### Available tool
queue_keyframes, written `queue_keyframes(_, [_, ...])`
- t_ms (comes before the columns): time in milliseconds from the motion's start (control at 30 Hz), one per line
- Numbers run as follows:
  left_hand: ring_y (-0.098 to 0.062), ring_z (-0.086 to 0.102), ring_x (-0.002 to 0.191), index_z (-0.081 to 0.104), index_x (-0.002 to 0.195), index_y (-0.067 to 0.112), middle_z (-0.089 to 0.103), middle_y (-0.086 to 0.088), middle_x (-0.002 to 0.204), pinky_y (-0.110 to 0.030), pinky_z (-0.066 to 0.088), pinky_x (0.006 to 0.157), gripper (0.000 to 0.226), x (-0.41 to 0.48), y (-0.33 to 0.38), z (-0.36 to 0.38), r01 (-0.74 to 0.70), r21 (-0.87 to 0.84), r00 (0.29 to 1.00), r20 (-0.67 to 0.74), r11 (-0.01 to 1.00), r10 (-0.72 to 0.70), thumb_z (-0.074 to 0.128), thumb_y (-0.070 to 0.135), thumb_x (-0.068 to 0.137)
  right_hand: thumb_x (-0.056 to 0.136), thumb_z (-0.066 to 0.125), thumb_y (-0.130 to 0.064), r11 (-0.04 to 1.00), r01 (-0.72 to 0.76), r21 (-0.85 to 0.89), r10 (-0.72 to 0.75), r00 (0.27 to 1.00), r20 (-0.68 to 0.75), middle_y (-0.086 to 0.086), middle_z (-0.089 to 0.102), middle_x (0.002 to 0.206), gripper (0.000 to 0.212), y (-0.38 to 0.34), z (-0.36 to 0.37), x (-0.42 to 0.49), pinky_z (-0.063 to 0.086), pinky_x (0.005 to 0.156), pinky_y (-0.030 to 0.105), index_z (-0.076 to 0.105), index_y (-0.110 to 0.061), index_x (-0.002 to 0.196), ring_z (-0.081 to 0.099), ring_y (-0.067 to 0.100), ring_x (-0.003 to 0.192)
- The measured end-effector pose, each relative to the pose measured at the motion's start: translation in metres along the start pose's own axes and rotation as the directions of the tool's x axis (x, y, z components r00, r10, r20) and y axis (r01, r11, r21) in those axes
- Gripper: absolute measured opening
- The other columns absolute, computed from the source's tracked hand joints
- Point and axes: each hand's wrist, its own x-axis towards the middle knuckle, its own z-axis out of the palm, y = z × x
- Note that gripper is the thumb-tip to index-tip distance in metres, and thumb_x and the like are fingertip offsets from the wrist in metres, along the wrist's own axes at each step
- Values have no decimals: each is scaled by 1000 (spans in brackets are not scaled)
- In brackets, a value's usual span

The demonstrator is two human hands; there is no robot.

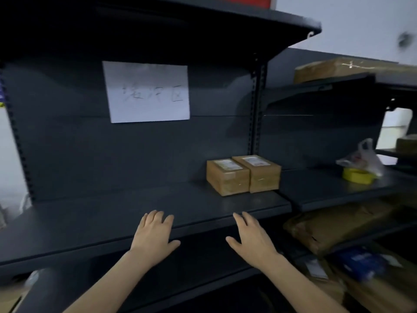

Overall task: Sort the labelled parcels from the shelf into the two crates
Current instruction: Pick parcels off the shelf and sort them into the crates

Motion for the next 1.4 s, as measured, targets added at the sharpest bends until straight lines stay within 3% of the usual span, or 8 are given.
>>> queue_keyframes(333, [-25,13,143,15,148,18,20,-8,153,-36,8,120,75,92,31,23,-57,-59,998,8,997,58,43,54,89,96,42,-41,992,-46,-114,44,999,-18,9,9,157,66,61,-11,58,23,116,34,10,-20,150,14,25,144])
queue_keyframes(433, [-24,14,143,17,148,17,22,-6,152,-35,9,119,75,126,31,29,-57,-106,998,-22,993,55,44,55,88,96,42,-41,992,-27,-125,20,998,-62,8,19,154,64,74,-16,91,28,112,32,13,-20,149,23,25,139])
queue_keyframes(800, [-21,17,143,20,148,16,22,-6,154,-30,16,117,73,220,51,42,-89,-237,996,-3,967,91,43,55,90,93,49,-38,997,-69,-31,62,982,-177,7,37,140,60,124,-33,171,39,102,29,25,-17,144,39,21,127])
queue_keyframes(933, [-20,25,140,28,144,14,30,-6,150,-27,21,114,68,244,63,44,-55,-378,998,-1,924,59,45,52,90,93,51,-37,998,-59,1,58,974,-218,9,35,144,61,151,-48,198,38,105,29,26,-16,145,36,21,131])
queue_keyframes(1033, [-19,35,134,38,139,13,41,-5,144,-24,27,107,56,259,76,44,-13,-556,1000,-3,831,14,44,45,93,93,51,-37,998,-56,37,64,968,-244,9,34,145,61,174,-56,222,38,104,30,27,-17,145,34,22,132])
queue_keyframes(1133, [-21,43,129,43,135,9,48,-7,139,-24,32,101,49,275,88,42,120,-749,993,90,651,-80,39,40,96,94,49,-40,976,-147,161,184,951,-249,11,30,148,63,202,-67,247,34,106,34,26,-12,146,32,24,135])
queue_keyframes(1300, [-23,51,120,59,121,13,60,-6,124,-29,33,98,55,304,102,50,361,-878,930,311,316,-197,34,53,93,94,42,-48,905,-270,329,296,954,-33,12,30,151,67,248,-70,284,32,110,36,27,-8,146,32,24,137])
queue_keyframes(1400, [-17,53,100,64,93,22,62,5,92,-29,30,95,43,314,110,57,418,-887,903,383,195,-196,34,52,93,94,43,-50,820,-319,476,255,947,196,4,55,128,53,256,-64,295,46,77,21,49,-13,131,54,14,104])
